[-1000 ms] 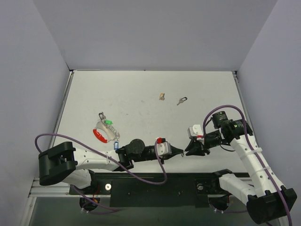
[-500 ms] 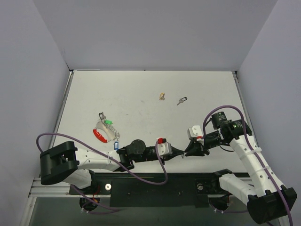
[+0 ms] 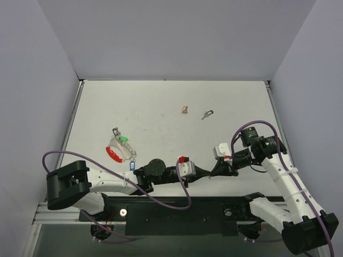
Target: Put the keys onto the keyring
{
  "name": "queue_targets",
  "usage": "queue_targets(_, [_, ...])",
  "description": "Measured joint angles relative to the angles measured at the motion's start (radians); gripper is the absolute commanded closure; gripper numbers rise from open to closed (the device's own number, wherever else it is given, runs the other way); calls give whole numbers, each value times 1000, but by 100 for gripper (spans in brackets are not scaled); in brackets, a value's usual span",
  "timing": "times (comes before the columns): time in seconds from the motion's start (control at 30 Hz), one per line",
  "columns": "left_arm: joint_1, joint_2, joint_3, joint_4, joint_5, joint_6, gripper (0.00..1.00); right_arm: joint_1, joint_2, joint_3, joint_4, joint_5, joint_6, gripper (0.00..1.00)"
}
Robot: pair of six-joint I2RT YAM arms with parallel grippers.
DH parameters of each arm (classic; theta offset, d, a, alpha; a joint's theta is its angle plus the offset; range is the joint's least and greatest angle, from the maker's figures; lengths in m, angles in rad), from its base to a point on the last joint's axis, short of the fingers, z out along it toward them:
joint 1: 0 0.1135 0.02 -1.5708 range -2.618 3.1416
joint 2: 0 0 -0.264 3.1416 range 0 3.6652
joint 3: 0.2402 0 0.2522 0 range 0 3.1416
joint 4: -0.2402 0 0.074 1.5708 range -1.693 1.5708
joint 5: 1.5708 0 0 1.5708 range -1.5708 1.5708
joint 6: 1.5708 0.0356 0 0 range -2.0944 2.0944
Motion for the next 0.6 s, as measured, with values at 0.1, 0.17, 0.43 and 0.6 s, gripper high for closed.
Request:
queue_targets(0.1, [0,6,0,8,1,-4,100,0,0,0,0,4,0,100])
queue_targets(0.17, [0,9,0,13,0,-13,100,0,0,0,0,5,1,100])
queue_targets(0.43, [0,10,0,14,-9,-53,62,1,0,1,2,14,56,100])
queue_targets(0.6, [0,8,-18,42,-32,-74,51,3,1,6,2,47,100,100])
